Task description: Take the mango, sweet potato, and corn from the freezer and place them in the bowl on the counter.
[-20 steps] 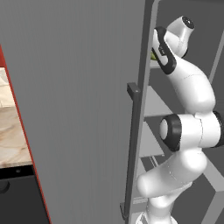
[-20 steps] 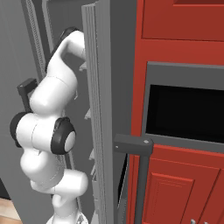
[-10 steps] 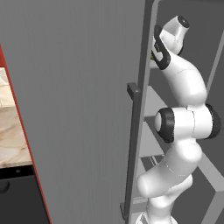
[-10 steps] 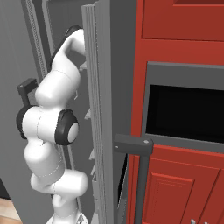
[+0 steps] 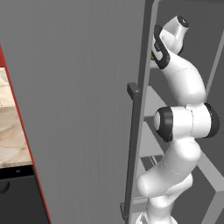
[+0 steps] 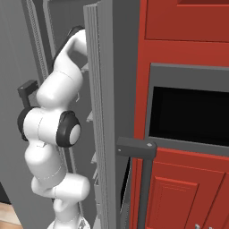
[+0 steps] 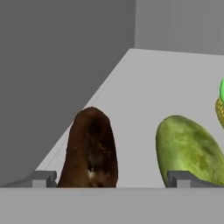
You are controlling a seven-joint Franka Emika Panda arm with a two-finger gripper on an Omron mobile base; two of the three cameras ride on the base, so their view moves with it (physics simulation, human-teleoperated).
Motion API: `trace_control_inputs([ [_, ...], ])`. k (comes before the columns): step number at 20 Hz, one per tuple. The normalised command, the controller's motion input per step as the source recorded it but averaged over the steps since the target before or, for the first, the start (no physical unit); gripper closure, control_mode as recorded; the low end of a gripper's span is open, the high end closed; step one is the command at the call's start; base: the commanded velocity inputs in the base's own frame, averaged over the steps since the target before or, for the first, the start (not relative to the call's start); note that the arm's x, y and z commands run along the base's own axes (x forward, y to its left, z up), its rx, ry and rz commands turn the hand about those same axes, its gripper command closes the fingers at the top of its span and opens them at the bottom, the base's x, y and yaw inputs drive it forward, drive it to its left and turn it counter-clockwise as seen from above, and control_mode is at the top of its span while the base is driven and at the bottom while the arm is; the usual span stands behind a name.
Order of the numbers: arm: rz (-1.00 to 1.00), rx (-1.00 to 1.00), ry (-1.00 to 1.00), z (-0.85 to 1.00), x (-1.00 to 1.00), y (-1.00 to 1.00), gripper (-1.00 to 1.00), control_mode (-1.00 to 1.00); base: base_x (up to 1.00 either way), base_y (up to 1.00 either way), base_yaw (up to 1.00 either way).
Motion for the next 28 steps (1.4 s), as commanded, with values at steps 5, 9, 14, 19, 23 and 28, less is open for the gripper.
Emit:
trace_control_inputs([
  [5,0.00,0.03,0.04,-0.17,0.00,0.00,-1.00,-1.00,0.00,0.00,0.00],
  [9,0.00,0.06,0.07,-0.18,0.00,0.01,-1.00,-1.00,0.00,0.00,0.00],
  [14,0.00,0.05,0.06,-0.14,0.00,0.02,-1.00,-1.00,0.00,0.00,0.00],
  [19,0.00,0.01,0.01,-0.16,0.08,0.02,-1.00,-1.00,0.00,0.00,0.00],
  [23,0.00,0.00,0.00,-0.26,0.07,0.03,-1.00,-1.00,0.00,0.00,0.00],
  [28,0.00,0.00,0.00,-0.33,0.05,0.00,-1.00,-1.00,0.00,0.00,0.00],
])
